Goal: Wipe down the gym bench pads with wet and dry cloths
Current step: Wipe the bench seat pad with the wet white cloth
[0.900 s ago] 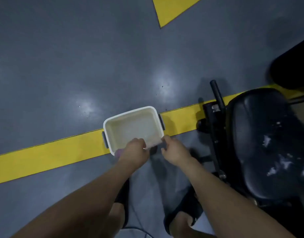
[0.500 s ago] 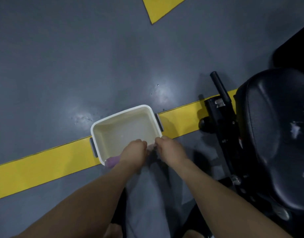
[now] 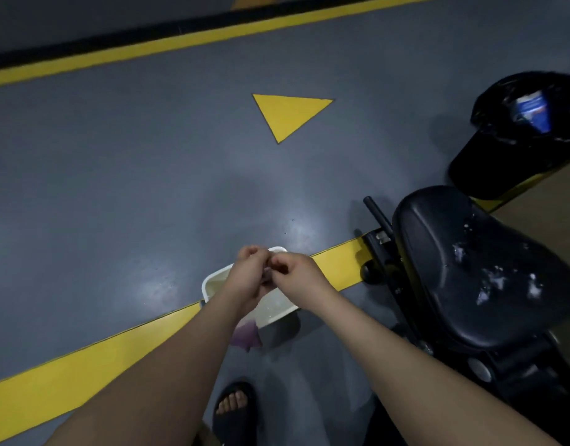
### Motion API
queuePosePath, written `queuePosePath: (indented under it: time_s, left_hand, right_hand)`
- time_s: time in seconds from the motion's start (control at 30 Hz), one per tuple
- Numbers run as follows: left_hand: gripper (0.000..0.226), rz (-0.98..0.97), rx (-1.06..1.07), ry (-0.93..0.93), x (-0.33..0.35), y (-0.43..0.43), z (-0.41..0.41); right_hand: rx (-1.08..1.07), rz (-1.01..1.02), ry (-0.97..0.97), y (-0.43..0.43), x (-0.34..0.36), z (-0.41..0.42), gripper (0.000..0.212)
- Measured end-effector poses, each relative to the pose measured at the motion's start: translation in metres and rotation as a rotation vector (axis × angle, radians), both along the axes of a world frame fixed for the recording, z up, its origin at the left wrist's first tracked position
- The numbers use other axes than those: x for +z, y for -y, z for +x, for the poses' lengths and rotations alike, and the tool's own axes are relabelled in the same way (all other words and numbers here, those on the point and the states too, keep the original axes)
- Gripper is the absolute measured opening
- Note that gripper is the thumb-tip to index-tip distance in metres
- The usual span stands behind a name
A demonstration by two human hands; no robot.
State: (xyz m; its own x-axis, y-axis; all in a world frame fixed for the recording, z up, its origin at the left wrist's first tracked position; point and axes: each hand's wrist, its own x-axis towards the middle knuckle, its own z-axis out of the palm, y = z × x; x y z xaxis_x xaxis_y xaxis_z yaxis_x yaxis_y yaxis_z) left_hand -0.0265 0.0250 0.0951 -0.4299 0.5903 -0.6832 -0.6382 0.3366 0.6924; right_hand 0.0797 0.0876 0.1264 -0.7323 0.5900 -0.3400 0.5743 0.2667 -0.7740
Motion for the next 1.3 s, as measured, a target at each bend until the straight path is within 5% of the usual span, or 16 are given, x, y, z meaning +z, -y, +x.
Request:
queuePosePath:
  time_s: [0.33,0.63,0.97,1.13,1.3]
  left_hand:
    - [0.051,-0.329,-0.097,-0.531,-0.019,-0.009,-0.025]
    - [0.038,-0.427,-0.243,-0.493,-0.044,-0.028,-0.015]
    - [0.033,-0.429,-0.262,-0.514,-0.046,-0.035,-0.014]
    - [0.019,-0.345,-0.558,-0.487,-0.004,-0.035,-0.005]
    - [0.012,-0.148,-0.557,-0.535,0.061,-0.029,0.026]
  right_hand:
    - [-0.19,0.057,0.132,-0.005,0.015,0.072,0.015]
    - [-0.064,0.098,0.324,-0.039,0.012,0.09,0.02]
    - [-0.034,0.055,0.326,-0.043,0.006,0.11,0.019]
    - [0.008,0.008,0.361,-0.039,0.026,0.132,0.02]
    - [-0.052,0.03,0.314,-0.033,0.066,0.156,0.021]
